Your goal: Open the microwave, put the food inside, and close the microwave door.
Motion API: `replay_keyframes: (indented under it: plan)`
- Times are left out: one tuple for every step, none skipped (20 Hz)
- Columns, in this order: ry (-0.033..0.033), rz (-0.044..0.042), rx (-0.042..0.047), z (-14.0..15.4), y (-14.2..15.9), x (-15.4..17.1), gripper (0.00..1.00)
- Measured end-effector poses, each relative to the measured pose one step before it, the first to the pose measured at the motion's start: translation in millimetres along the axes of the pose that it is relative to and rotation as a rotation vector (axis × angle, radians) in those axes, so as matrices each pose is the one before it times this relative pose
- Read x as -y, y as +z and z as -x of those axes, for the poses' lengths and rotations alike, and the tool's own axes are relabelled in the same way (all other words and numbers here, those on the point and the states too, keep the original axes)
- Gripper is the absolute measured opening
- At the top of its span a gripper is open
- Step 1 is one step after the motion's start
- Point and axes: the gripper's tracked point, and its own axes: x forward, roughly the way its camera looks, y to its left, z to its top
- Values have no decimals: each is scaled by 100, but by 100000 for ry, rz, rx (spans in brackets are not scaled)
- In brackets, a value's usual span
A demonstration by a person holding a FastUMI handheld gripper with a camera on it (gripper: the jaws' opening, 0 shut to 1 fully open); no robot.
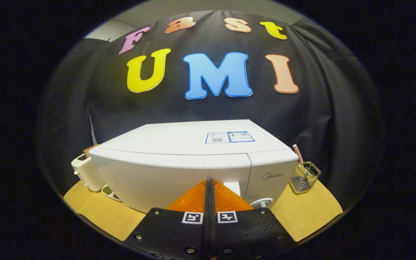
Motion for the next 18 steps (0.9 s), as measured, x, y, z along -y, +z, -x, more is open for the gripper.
replay_keyframes:
  plan:
    - [325, -598, 1667, 776, 972, 27, 0]
    - [-584, 72, 2432, 938, 1163, 247, 1]
    - [-222, 214, 3771, 1401, 1700, 143, 0]
    - [598, -484, 3173, 1276, 1637, -219, 1]
    - [2538, -1806, 4158, 1359, 2239, -630, 1]
    - [3361, -1253, 2768, 1570, 1848, -873, 3]
    - [2988, -137, 1496, 1139, 1654, -820, 33]
    - [2007, 1106, 997, 1056, 1585, -481, 54]
    - [-560, 2173, -825, 991, 1449, -162, 76]
    - [-2216, 697, -864, 689, 1101, 582, 98]
    - [-554, -656, 323, 779, 1458, -37, 96]
    - [-818, -1304, 787, 566, 1663, -294, 96]
    - [177, -1742, 1547, 696, 1582, -296, 97]
    - [-793, -738, 1177, 493, 1353, -124, 97]
    - [-956, 15, 753, 500, 1240, -5, 97]
    - [-1164, 804, 262, 401, 1077, 83, 97]
    - [241, -226, 967, 321, 939, -93, 97]
    - [-246, -803, 476, 267, 833, -41, 97]
